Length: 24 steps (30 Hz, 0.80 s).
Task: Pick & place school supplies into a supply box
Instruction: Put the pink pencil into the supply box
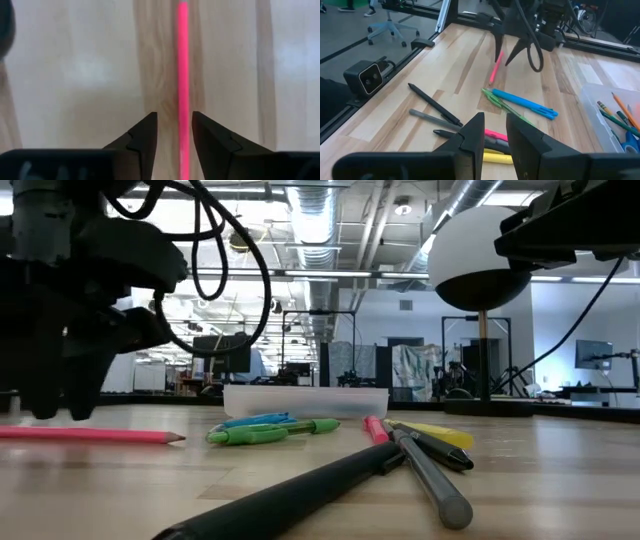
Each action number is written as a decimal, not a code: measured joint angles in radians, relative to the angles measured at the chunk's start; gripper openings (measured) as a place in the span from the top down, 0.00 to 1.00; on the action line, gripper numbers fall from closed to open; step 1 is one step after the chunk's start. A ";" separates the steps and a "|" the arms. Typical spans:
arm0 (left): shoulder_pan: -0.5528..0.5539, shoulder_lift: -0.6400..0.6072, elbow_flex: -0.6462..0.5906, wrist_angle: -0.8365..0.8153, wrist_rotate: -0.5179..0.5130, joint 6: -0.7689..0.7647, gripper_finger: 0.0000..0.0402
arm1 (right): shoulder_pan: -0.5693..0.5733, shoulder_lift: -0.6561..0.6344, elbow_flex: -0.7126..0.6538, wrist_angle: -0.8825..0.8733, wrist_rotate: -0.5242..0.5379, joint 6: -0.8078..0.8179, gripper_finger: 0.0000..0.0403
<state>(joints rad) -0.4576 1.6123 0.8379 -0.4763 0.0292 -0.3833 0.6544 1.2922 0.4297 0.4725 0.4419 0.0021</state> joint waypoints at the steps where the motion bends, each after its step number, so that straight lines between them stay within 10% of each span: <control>1: 0.000 0.009 0.002 0.015 -0.004 0.001 0.70 | 0.000 0.000 0.000 0.000 0.000 0.000 0.81; 24: -0.001 0.124 0.092 -0.138 0.056 -0.026 0.74 | 0.000 0.000 -0.005 0.000 0.000 0.024 0.81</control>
<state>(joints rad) -0.4583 1.7366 0.9298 -0.6140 0.0854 -0.4094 0.6540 1.2922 0.4252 0.4721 0.4423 0.0265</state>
